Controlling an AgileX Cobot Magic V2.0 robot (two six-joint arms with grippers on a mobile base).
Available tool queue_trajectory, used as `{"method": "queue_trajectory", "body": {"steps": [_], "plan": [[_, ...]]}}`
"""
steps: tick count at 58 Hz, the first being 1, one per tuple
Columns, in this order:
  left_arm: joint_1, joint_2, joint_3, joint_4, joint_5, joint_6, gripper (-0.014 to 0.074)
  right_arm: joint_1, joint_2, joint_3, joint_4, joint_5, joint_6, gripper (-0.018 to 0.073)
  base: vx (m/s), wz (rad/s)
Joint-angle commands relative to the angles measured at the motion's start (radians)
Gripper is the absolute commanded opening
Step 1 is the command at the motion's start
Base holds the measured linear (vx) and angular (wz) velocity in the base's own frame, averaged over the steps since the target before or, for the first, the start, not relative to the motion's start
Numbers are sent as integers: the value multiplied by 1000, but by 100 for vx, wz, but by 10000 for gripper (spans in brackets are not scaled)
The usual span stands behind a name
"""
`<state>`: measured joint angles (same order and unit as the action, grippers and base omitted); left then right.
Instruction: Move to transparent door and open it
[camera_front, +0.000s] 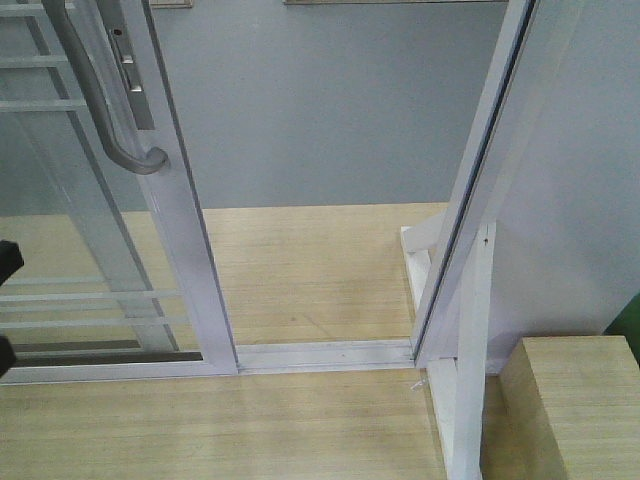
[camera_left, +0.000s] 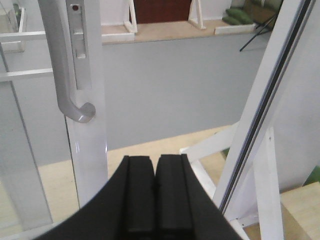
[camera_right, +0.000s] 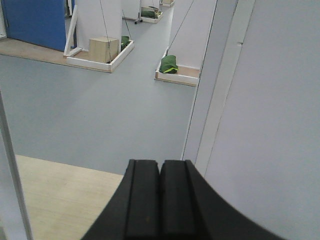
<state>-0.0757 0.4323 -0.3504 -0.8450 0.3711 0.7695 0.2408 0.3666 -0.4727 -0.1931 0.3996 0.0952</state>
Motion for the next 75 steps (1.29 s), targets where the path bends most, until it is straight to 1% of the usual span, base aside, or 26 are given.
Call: {"method": "queue_trajectory", "body": {"steps": [1,7,13,47,58,60,62,63,66,68,69,70,72,73,74,75], "plan": [[-8,-97,21,-51,-39,2,0,-3,-42,21,-11,-72,-5,-5,0,0],[-5,-181,52,-51,-39,2,0,-3,-71,40,-14,-76,-5,-5,0,0],[-5,-208,52,-54,-41,0,0,-3,-71,40,-3,-66,3,-5,0,0],[-5,-208,52,-51,-39,2,0,-3,-71,40,-7,-65,1,-5,0,0],[-5,-207,52,-43,-84,-1,0,-3,-71,40,-7,-65,1,-5,0,0],[-5,-207,52,-16,-100,-12,0,-3,-71,40,-7,-65,1,-5,0,0],[-5,-207,52,23,-117,-47,0,-3,-71,40,-7,-65,1,-5,0,0],[-5,-207,52,57,-127,-80,0,-3,-71,40,-7,-65,1,-5,0,0],[-5,-207,52,178,-154,-203,0,-3,-71,40,-7,-65,1,-5,0,0],[-5,-207,52,289,-169,-319,0,-3,-71,40,-7,-65,1,-5,0,0],[-5,-207,52,326,-175,-359,0,-3,-71,40,-7,-65,1,-5,0,0],[-5,-207,52,384,-181,-440,0,-3,-71,40,-7,-65,1,-5,0,0],[-5,-207,52,476,-191,-534,0,-3,-71,40,-7,-65,1,-5,0,0],[-5,-207,52,524,-198,-566,0,-3,-71,40,-7,-65,1,-5,0,0],[-5,-207,52,553,-201,-609,0,-3,-71,40,-7,-65,1,-5,0,0],[-5,-207,52,588,-207,-633,0,-3,-71,40,-7,-65,1,-5,0,0]]}}
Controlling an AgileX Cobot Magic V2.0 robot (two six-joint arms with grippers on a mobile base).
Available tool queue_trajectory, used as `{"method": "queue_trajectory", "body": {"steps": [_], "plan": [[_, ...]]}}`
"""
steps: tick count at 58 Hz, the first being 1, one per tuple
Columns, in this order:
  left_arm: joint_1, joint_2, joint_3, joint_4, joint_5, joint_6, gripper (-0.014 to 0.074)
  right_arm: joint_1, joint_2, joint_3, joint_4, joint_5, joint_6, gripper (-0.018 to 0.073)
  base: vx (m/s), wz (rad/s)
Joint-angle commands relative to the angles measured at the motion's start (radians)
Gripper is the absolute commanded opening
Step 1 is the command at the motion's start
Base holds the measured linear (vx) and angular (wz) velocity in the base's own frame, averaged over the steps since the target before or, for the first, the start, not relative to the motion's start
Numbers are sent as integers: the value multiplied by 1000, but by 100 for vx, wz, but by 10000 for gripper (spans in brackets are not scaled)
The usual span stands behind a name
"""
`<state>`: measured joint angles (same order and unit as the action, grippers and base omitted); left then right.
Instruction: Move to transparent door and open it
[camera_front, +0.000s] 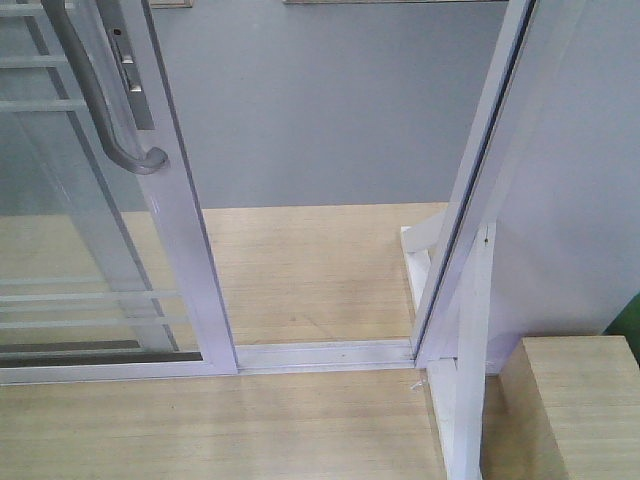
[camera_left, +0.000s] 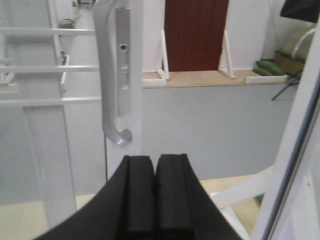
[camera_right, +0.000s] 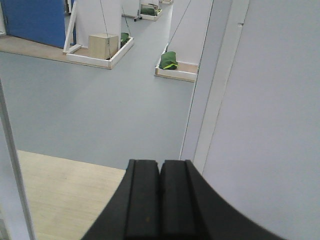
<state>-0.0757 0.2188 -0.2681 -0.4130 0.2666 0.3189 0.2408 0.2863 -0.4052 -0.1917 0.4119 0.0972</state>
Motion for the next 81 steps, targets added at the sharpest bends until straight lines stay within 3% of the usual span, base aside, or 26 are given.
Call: {"method": "queue_trajectory", "body": {"steps": [1,5,12,22,30,37,81], "plan": [[-5,7,-31,175,-106,-210,0,-3,9,-28,-8,-77,-1,-5,0,0],[-5,7,-31,236,-128,-247,0,-3,9,-28,-8,-77,-1,-5,0,0],[-5,7,-31,261,-128,-240,0,-3,9,-28,-8,-77,-1,-5,0,0],[-1,-28,19,258,-93,-150,0,-3,9,-28,-8,-77,-1,-5,0,0],[-1,-149,184,257,-124,-149,0,-3,9,-28,-8,-77,-1,-5,0,0],[-1,-252,319,195,-216,-153,0,-3,9,-28,-8,-77,-1,-5,0,0],[-4,-244,312,179,-197,-141,0,-3,9,-28,-8,-77,-1,-5,0,0]]}}
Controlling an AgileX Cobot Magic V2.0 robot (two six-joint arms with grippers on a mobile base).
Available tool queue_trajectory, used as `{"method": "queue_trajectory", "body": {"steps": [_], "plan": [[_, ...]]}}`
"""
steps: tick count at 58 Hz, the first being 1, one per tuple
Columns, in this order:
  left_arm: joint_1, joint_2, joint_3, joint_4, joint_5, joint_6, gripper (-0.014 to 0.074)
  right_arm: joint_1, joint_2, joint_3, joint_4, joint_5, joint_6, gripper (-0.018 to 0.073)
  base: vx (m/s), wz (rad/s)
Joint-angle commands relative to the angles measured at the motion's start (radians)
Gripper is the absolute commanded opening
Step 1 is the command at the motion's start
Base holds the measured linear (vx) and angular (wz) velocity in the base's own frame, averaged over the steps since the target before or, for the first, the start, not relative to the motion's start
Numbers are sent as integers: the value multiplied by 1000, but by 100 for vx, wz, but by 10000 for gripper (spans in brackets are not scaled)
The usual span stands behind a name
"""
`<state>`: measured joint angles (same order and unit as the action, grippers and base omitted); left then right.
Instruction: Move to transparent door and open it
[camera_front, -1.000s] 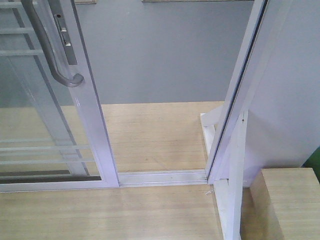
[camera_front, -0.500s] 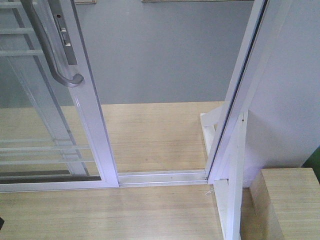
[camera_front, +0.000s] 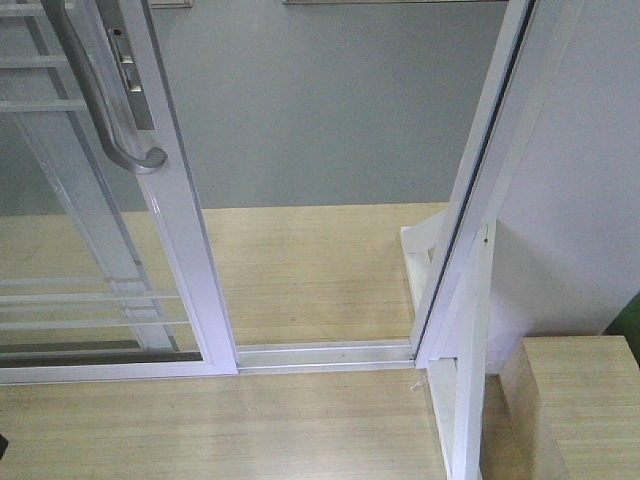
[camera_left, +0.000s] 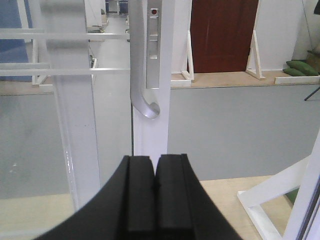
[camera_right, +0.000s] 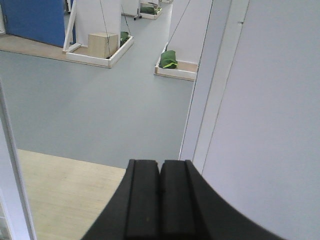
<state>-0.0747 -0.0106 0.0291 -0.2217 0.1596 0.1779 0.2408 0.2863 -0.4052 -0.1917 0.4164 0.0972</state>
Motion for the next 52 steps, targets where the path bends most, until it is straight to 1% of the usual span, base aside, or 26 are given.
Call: {"method": "queue_trajectory", "body": {"steps": [1,6,9,12,16,18,22,24,29,34,35,38,39,52], "plan": [[-5,-15,15,-12,-90,0,0,-3,9,-28,-8,-81,-1,-5,0,0],[-5,-15,15,-12,-90,0,0,-3,9,-27,-8,-81,-1,-5,0,0],[-5,-15,15,-12,-90,0,0,-3,9,-25,11,-81,-8,-5,0,0],[-5,-15,15,-12,-90,0,0,-3,9,-25,41,-86,-48,-5,0,0],[-5,-15,15,-12,-90,0,0,0,8,0,131,-99,-129,-5,0,0],[-5,-15,15,-12,-90,0,0,0,3,35,192,-132,-189,-5,0,0],[-5,-15,15,-12,-90,0,0,0,-20,125,228,-215,-272,-5,0,0],[-5,-15,15,-12,-90,0,0,0,-43,177,230,-271,-290,-5,0,0],[-5,-15,15,-12,-90,0,0,-1,-121,316,229,-380,-286,-5,0,0],[-5,-15,15,-12,-90,0,0,-5,-229,428,230,-431,-238,-5,0,0],[-5,-15,15,-12,-90,0,0,-7,-246,440,230,-432,-226,-5,0,0],[-5,-15,15,-12,-90,0,0,-24,-313,436,230,-337,-192,-5,0,0],[-5,-15,15,-12,-90,0,0,-34,-321,436,227,-326,-189,-5,0,0],[-5,-15,15,-12,-90,0,0,-163,-313,439,256,-319,-180,-5,0,0]]}}
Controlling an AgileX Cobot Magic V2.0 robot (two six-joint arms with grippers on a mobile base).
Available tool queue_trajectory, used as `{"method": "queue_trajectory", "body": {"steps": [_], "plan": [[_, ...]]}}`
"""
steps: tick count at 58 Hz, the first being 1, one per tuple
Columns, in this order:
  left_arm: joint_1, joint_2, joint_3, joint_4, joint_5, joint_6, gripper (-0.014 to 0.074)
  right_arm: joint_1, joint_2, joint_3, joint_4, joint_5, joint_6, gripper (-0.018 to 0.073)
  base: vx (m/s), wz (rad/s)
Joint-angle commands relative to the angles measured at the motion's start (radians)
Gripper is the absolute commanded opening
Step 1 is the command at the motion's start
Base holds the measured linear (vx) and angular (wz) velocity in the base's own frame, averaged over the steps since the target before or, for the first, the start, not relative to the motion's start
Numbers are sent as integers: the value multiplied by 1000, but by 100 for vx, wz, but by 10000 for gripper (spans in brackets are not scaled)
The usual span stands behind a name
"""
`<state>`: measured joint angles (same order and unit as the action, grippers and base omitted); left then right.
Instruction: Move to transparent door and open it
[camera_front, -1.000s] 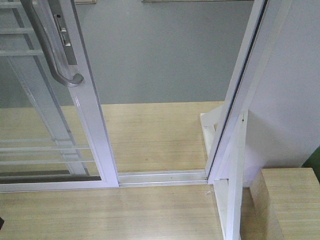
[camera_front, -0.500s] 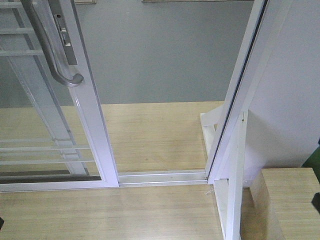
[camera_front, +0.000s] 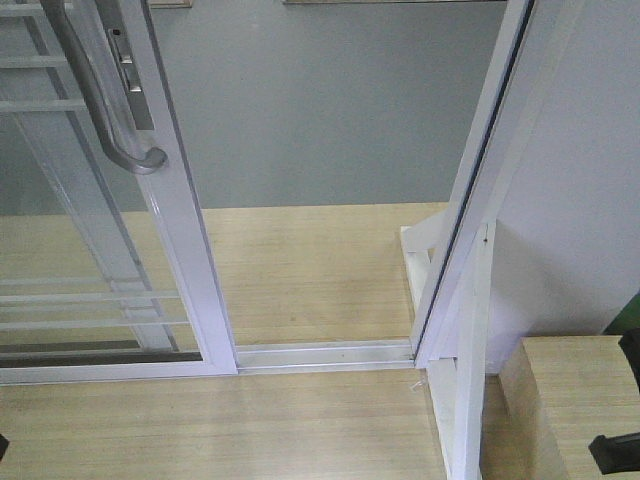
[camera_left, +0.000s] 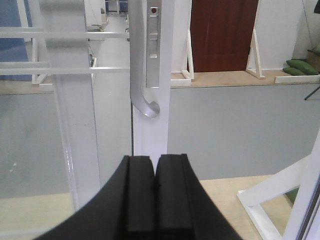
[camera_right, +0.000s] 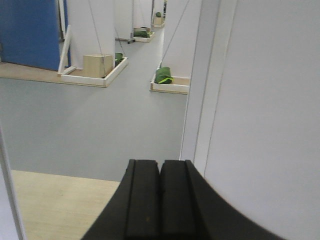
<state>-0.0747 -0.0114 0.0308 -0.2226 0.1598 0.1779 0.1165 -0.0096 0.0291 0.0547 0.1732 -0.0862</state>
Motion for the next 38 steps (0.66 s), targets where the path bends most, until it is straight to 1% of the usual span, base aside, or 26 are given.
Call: {"method": "queue_trajectory", "body": {"steps": [1,6,38], "plan": [[-5,-14,13,-11,-90,0,0,-44,-17,5,10,-74,2,-5,0,0],[-5,-14,13,-11,-90,0,0,-61,-17,5,10,-73,2,-5,0,0],[-5,-14,13,-11,-90,0,0,-61,-17,5,10,-73,2,-5,0,0]]}}
